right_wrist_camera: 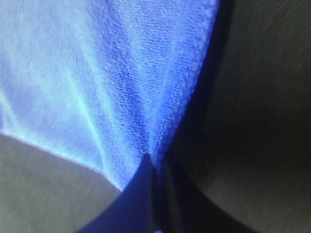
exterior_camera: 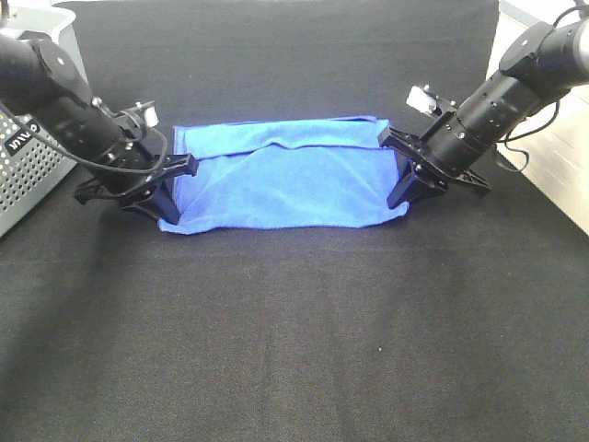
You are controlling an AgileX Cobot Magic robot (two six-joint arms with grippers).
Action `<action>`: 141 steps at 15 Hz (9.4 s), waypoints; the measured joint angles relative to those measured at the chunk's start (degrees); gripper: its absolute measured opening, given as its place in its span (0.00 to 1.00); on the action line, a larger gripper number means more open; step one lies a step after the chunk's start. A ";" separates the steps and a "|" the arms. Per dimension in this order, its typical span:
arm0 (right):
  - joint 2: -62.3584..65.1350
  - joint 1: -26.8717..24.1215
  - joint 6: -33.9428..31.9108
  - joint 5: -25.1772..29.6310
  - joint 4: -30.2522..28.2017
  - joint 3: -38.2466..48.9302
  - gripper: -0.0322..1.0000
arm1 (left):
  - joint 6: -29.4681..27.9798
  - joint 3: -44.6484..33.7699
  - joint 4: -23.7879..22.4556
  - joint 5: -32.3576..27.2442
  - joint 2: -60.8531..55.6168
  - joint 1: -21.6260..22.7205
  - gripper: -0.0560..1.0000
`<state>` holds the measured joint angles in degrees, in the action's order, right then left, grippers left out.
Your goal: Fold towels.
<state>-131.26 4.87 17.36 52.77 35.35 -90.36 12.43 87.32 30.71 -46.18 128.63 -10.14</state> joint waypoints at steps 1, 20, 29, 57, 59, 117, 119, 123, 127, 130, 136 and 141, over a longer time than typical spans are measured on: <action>2.06 0.00 0.06 -0.29 0.00 2.52 0.03 | 0.00 -1.78 -0.29 -0.34 -2.01 0.00 0.06; 14.38 0.23 6.19 -5.73 1.95 14.90 0.03 | -2.86 -17.48 -3.78 8.08 -18.91 0.00 0.06; -0.17 0.23 4.58 -4.41 0.92 -4.35 0.05 | -8.71 0.63 -9.74 9.00 -3.95 0.40 0.07; -0.97 0.23 2.69 1.49 -0.17 -4.41 0.96 | -11.06 1.43 -7.10 10.43 2.18 0.69 0.11; -0.97 0.23 2.01 3.44 -0.23 -4.41 0.96 | -12.43 1.38 -14.55 7.45 -0.17 0.57 0.11; 6.36 2.64 8.59 3.09 8.19 -4.58 0.96 | -19.02 23.09 -21.89 -17.70 -6.42 -5.10 0.78; 11.57 2.64 4.07 6.82 1.83 -4.58 0.96 | -18.11 22.92 -23.84 -21.31 -10.20 -5.10 0.78; 18.05 2.64 1.55 12.32 -2.46 -4.01 0.96 | -17.65 15.53 -27.85 -22.80 -18.51 -5.10 0.78; 30.65 2.64 -0.40 13.87 -7.22 5.90 0.96 | -17.65 -4.76 -29.68 -21.66 -36.15 -5.10 0.78; 42.97 2.64 -1.43 13.87 -10.14 17.42 0.96 | -17.70 -19.54 -29.74 -20.80 -54.32 -5.10 0.78; 71.68 2.64 -2.98 13.24 -17.36 39.48 0.96 | -17.65 -43.32 -29.74 -21.37 -90.76 -5.10 0.78; 101.47 2.64 -6.07 13.41 -22.35 54.55 0.96 | -11.46 -51.91 -29.74 -22.23 -121.47 -5.10 0.78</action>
<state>-29.79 7.51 11.29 66.18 13.01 -35.81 0.97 35.41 0.97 -68.41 7.16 -15.24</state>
